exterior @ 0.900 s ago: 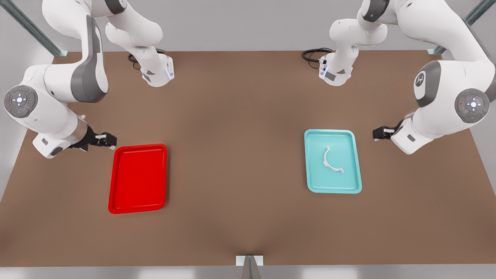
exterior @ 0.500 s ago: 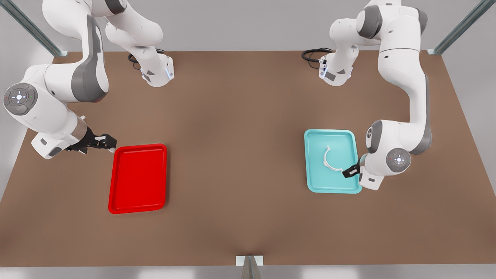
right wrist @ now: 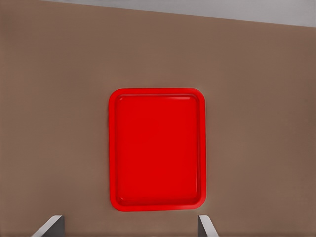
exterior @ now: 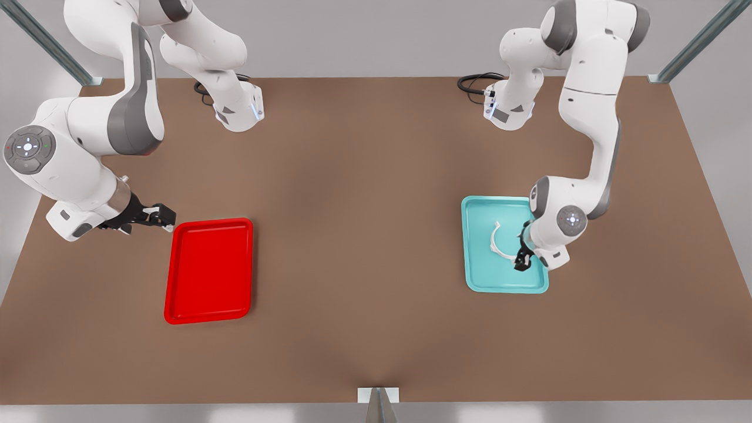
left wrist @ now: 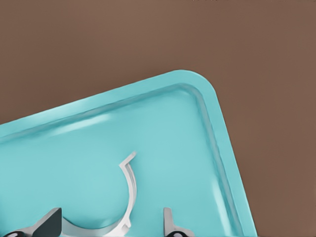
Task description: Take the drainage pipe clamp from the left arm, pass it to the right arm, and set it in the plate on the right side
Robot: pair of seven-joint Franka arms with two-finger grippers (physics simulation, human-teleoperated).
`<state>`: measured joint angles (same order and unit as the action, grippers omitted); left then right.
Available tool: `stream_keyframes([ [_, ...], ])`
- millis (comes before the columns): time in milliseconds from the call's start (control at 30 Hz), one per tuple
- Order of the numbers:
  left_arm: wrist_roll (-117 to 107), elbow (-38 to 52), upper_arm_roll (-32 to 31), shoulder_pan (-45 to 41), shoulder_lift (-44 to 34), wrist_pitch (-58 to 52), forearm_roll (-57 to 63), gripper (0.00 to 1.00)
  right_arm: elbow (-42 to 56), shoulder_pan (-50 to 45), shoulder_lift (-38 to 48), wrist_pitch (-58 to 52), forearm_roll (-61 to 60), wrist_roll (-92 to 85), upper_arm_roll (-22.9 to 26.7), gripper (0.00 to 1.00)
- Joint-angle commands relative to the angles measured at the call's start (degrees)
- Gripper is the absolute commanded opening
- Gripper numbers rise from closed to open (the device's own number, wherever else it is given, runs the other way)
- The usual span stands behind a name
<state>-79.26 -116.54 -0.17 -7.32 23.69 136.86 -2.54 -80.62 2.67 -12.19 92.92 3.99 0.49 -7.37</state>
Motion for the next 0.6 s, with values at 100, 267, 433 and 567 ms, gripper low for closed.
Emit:
stream_keyframes([
  [100,-29.99,-2.55,-0.01,0.03,1.36,10.88,-1.42,1.0,0.03,-0.04,0.06,0.16,-0.12,-0.14,-0.1,1.0],
  [267,-29.55,-2.46,-0.01,0.03,3.56,12.02,-1.42,1.0,-0.06,-0.12,0.06,0.07,-0.03,-0.23,-0.01,1.0],
  [433,-28.32,-2.02,-0.01,0.11,5.49,12.11,-1.33,0.72,-0.06,-0.12,0.06,0.07,-0.03,-0.23,-0.01,1.0],
  [567,-27.8,-1.93,-0.01,0.11,5.93,12.38,-1.33,0.6,-0.06,-0.04,0.06,0.07,-0.03,-0.31,-0.01,1.0],
])
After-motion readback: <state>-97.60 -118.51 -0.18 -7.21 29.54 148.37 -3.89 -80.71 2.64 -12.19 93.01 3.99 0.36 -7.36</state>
